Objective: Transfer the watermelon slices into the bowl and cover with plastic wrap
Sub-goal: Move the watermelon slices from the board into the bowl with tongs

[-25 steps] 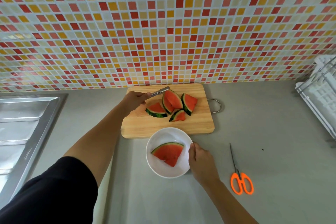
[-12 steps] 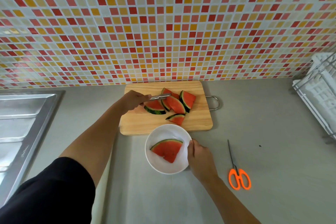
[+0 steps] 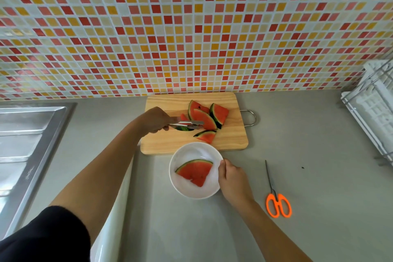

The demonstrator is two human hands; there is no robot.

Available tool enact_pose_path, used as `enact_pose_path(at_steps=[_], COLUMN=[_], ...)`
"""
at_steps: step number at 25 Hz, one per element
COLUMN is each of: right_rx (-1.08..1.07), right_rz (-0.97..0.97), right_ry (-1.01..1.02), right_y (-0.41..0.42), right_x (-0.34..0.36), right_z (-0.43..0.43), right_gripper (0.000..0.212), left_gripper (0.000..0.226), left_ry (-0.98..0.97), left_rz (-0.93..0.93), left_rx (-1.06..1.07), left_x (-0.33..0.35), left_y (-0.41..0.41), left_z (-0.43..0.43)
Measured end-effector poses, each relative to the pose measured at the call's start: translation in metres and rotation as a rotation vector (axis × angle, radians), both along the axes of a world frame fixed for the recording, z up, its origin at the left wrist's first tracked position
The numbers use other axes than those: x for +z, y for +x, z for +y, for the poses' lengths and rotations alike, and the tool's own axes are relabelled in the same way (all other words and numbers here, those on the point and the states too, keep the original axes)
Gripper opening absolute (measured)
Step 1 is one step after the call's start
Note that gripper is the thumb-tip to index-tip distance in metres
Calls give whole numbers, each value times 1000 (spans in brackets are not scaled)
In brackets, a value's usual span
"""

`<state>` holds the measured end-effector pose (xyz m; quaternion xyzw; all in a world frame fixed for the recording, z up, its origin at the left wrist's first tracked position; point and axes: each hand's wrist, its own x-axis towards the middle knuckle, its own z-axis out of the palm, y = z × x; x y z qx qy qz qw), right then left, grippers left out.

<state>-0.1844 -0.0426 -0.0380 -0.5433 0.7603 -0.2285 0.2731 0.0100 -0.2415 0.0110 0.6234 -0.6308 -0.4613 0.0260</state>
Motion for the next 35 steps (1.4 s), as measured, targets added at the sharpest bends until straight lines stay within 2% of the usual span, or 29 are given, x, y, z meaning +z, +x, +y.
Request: enact_pose_path(at_steps=[7, 13, 19, 22, 24, 26, 29, 32, 35], right_rx=[7, -4, -8, -13, -20, -27, -37, -25, -11], right_rz=[7, 20, 8, -15, -30, -41, -39, -51, -48], right_ry=[-4, -22, -36, -35, -37, -32, -24, -24, -36], right_y=[1, 1, 0, -2, -2, -2, -2, -1, -2], right_x=[1, -2, -5, -4, -4, -4, -4, -3, -2], right_z=[2, 2, 1, 1, 0, 0, 2, 2, 2], right_gripper=[29, 29, 30, 31, 31, 32, 34, 36, 37], left_gripper=[45, 30, 27, 27, 33, 29, 14, 22, 26], left_ry=[-143, -51, -56, -87, -69, -43, -46, -142, -189], left_rz=[19, 182, 269, 336, 316, 301, 146, -26, -105], left_rx=[121, 291, 290, 161, 3, -136, -256, -414, -575], left_x=[-26, -32, -13, 11, 25, 32, 25, 17, 23], left_y=[-27, -29, -17, 5, 26, 43, 46, 26, 4], left_z=[20, 32, 39, 52, 69, 85, 97, 97, 94])
